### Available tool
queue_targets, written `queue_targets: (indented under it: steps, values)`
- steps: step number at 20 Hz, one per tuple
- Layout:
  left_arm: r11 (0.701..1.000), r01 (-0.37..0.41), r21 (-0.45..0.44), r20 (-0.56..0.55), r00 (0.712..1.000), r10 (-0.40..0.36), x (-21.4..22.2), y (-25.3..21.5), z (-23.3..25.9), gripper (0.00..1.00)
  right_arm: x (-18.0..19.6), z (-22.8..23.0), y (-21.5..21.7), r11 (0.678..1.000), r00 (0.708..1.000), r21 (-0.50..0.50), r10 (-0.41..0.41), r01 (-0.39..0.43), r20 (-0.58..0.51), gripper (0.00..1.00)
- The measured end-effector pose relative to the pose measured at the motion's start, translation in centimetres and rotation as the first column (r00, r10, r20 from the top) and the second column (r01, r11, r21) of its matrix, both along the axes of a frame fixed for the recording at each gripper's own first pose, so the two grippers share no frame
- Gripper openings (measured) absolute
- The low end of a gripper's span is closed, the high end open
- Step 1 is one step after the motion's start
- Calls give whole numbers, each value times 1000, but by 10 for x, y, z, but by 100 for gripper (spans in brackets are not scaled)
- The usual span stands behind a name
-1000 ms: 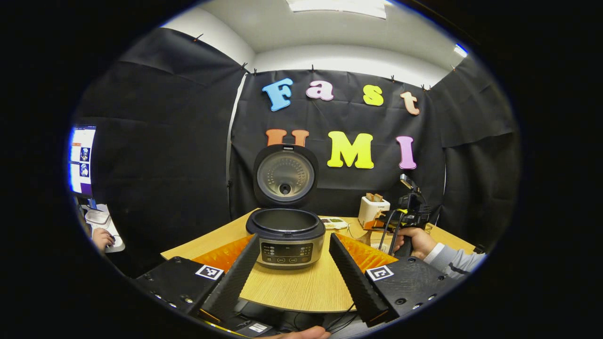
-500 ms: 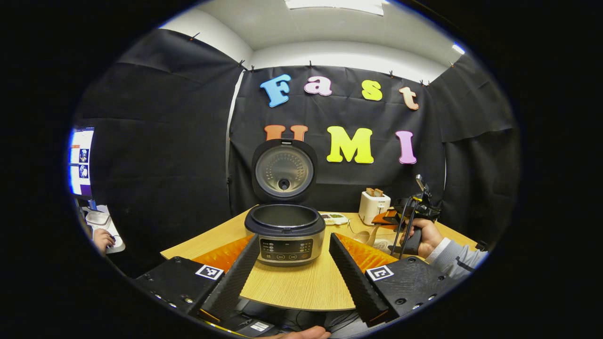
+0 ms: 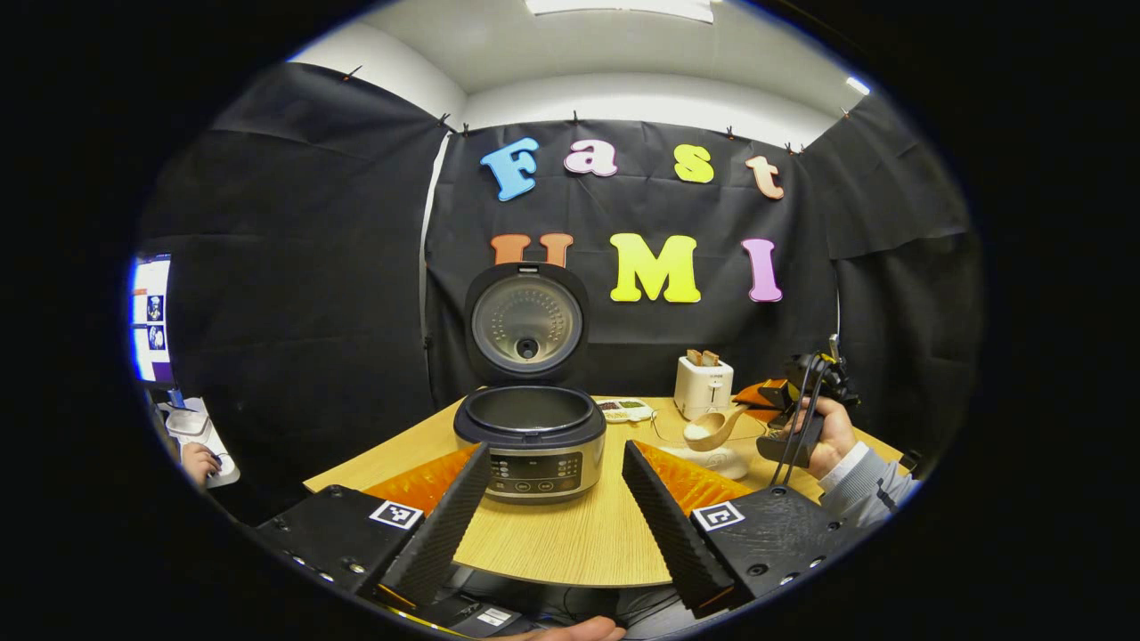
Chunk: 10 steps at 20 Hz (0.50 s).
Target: Close the left gripper, press the button to open the rice cooker; take a wooden spoon from the chopstick holder with the right hand, scoop a spoonful of rice and pour it into the rice cooker, then put the wooden spoon back into the chopstick holder.
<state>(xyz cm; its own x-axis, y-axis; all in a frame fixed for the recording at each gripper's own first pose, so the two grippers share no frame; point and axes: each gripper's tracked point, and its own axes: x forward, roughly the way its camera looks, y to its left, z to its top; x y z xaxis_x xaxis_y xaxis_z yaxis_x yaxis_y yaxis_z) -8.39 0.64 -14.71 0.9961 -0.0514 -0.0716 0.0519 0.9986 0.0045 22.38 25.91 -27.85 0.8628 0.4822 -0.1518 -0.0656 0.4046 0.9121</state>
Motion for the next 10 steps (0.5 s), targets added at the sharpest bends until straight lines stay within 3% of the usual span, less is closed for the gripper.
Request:
queue_targets:
  steps: [5,10]
  values:
    - [1000,-26,12,10,1000,26,-1,12,14,95,-15,26,1,979,1000,201,20,-21,6,10]
    - [998,-59,32,35,998,58,-5,27,16,94,-40,52,24,901,993,424,115,-91,-31,10]
